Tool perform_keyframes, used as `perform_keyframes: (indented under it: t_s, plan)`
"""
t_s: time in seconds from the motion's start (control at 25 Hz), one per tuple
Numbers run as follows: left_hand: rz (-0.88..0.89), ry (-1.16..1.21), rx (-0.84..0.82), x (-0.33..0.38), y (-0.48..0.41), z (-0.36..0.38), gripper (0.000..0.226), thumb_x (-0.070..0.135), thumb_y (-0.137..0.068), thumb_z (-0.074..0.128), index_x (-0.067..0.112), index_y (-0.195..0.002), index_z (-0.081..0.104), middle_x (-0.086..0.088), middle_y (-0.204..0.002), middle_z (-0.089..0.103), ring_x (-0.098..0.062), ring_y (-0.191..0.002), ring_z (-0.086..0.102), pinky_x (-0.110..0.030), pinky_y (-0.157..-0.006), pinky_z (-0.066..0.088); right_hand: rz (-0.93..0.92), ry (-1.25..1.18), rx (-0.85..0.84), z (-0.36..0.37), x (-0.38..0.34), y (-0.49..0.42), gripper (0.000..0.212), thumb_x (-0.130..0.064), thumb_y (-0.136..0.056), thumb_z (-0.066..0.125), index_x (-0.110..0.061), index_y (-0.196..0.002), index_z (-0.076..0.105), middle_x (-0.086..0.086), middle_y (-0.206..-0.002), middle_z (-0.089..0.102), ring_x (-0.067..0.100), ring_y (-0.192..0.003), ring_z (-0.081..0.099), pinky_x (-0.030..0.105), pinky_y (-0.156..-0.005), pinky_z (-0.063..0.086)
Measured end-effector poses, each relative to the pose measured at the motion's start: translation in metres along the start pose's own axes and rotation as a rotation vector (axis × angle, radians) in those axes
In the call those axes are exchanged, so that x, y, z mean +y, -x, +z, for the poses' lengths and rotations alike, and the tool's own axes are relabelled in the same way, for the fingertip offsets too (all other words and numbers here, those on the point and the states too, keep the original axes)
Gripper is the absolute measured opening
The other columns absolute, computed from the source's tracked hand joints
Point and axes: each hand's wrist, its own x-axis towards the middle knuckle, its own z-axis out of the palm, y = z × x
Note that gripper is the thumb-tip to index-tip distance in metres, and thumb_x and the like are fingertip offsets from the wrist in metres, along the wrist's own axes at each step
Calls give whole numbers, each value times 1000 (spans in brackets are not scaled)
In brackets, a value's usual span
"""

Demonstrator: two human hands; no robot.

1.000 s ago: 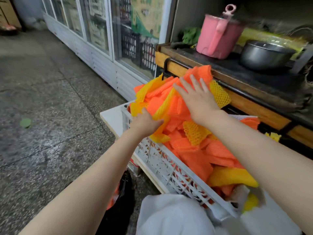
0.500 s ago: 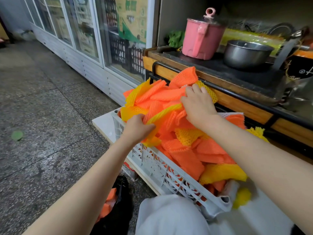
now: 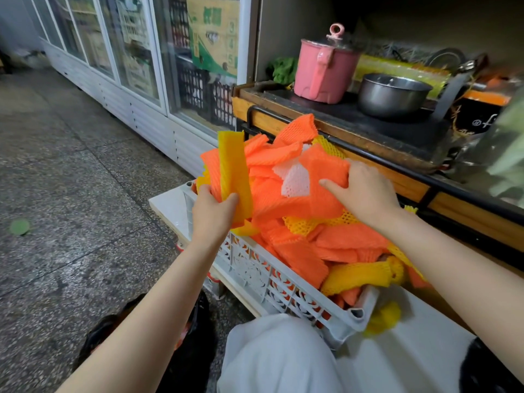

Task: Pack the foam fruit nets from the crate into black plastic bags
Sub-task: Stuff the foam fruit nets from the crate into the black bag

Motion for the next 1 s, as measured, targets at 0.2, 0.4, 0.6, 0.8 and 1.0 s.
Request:
perform_keyframes:
  t_s: [0.2, 0.4, 0.6, 0.8, 1.0]
  plan:
    - [18, -54, -22, 3, 18, 15, 34, 17, -80, 65, 11, -102, 40, 0, -83, 52, -27, -81, 61, -49, -71, 55, 104, -255, 54, 3, -17, 7, 47, -37, -92, 52, -5, -125, 47, 14, -124, 51, 33, -115, 49, 38, -89, 40]
    - [187, -86, -45, 5, 43, 23, 32, 19, -80, 68, 18, -102, 44, 5, -82, 55, -11, -69, 58, -41, -65, 54, 25, -457, 13, 10, -57, 27, 51, -34, -89, 58, -5, -128, 41, 12, -127, 47, 28, -122, 44, 34, -95, 35]
    - [213, 12, -15, -4, 52, 14, 31, 26, -78, 67, 19, -102, 49, 10, -88, 57, -11, -74, 58, -49, -72, 53, 14, -598, -106, 21, -78, 37, 47, -37, -87, 62, -9, -120, 44, 9, -119, 51, 23, -105, 52, 18, -73, 32]
    - [235, 19, -87, -15, 52, -1, 81, 63, -60, 72, 22, -121, 40, 1, -116, 57, -7, -108, 57, -37, -94, 47, -27, -996, -245, 21, -97, 46, 66, -54, -76, 55, -13, -127, 44, 7, -121, 53, 11, -94, 60, 14, -71, 50]
    - [235, 34, 92, -18, 43, -18, 51, 37, -74, 77, 13, -109, 50, 8, -91, 63, -2, -77, 59, -28, -76, 49, -135, -973, -224, 25, -95, 48, 27, -35, -89, 57, -22, -112, 55, -2, -99, 53, 10, -83, 57, 20, -74, 50]
